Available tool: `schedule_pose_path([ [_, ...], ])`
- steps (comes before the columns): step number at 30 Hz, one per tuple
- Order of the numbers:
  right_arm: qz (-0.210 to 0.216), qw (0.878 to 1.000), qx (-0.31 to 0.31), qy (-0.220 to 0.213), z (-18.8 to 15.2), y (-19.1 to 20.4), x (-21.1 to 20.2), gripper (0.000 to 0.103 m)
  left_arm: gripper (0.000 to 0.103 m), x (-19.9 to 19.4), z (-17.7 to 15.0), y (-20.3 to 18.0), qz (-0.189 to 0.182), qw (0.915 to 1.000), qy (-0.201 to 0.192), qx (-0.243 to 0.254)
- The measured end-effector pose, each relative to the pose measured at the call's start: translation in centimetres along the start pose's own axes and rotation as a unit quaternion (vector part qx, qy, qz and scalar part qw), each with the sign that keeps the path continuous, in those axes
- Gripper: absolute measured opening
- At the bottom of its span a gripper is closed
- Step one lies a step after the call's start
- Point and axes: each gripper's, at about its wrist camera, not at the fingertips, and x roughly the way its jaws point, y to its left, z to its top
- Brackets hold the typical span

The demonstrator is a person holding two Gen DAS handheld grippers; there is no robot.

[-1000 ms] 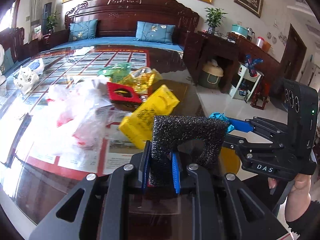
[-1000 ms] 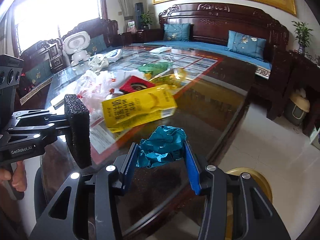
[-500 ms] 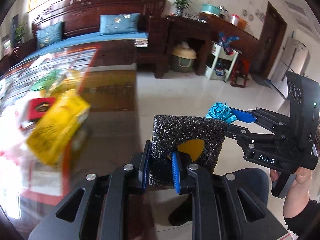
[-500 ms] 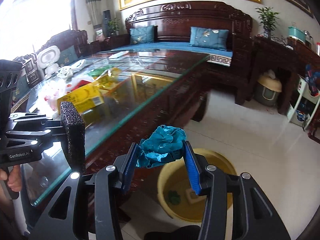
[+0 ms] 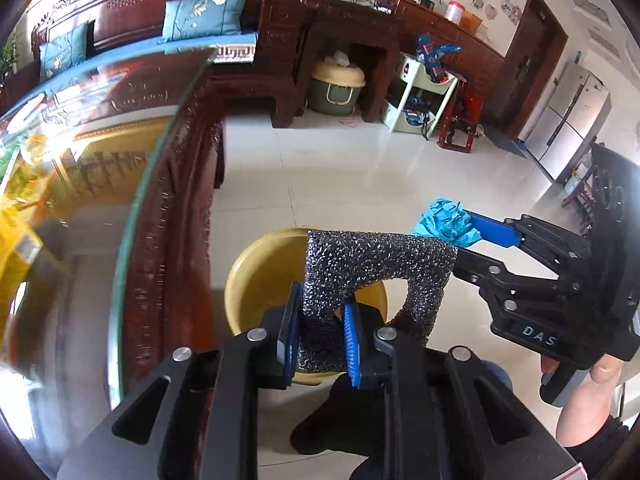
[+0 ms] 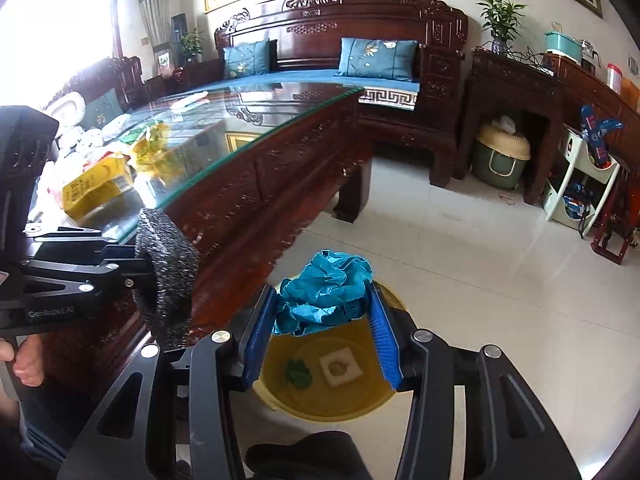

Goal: Collect trash
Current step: 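Carry both items over the bucket and open the left tool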

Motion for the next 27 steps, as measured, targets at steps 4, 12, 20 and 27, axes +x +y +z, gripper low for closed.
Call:
schedule_pose_path([
  [4,0.000,1.000,0.010,0.010,-0.6,-1.6,0.6,0.045,0.020,2.7,0.4,-0.5,-0.003,0.9998,0.018,-0.009],
  [12,-0.004,0.999,0.035,0.039,-1.6,-4.6,2.7,0.045,0.020,9.9,1.4,-0.1,-0.030,0.9956,0.079,-0.042],
  [20,-0.010,0.997,0.050,0.061,-2.4,-6.7,4.6,0.045,0.032,15.6,2.1,0.5,-0.043,0.9901,0.114,-0.070],
  [27,-0.004,0.996,0.051,0.070,-2.5,-6.6,5.6,0.045,0.060,15.7,2.4,0.5,-0.014,0.9929,0.100,-0.063],
])
